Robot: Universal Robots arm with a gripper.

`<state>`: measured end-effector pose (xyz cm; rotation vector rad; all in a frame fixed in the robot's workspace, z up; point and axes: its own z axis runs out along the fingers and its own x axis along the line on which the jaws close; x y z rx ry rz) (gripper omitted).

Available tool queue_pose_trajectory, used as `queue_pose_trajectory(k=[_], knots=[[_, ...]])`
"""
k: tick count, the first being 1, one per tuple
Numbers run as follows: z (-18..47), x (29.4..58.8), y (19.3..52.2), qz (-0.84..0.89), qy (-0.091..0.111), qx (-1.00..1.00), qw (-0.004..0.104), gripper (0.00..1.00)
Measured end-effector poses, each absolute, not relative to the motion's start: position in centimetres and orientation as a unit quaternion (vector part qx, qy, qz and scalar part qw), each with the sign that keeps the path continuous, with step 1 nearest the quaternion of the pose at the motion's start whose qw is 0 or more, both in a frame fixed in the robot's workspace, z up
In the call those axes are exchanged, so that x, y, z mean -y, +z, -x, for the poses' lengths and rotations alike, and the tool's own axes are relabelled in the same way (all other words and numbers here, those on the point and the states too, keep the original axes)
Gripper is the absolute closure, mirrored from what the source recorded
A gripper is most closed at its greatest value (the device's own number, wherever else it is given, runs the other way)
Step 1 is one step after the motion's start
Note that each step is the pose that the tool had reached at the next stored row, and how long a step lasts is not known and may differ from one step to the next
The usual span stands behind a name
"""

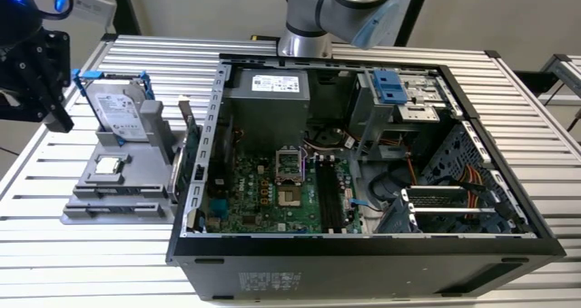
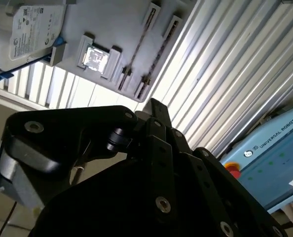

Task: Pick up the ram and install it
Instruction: 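Pick up the ram and move it above insertion slot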

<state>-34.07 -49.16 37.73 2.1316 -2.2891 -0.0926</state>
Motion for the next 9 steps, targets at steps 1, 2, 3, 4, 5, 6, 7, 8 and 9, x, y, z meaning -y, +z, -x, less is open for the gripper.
queue_pose_trajectory(k=[1,2,3,4,5,6,7,8,9], knots=[[34.07,49.16,37.73,-0.687,-0.030,0.726,0.006,1.00],[34.07,49.16,37.73,-0.692,-0.030,0.721,0.006,1.00],[34.07,49.16,37.73,-0.698,-0.030,0.715,0.007,1.00],[34.07,49.16,37.73,-0.704,-0.030,0.710,0.007,1.00],[34.06,49.16,37.73,-0.709,-0.030,0.704,0.007,1.00],[34.06,49.16,37.73,-0.715,-0.030,0.699,0.007,1.00],[34.06,49.16,37.73,-0.720,-0.030,0.693,0.007,1.00],[34.06,49.16,37.73,-0.726,-0.030,0.687,0.007,1.00],[34.07,49.16,37.73,-0.751,-0.030,0.660,0.008,1.00]])
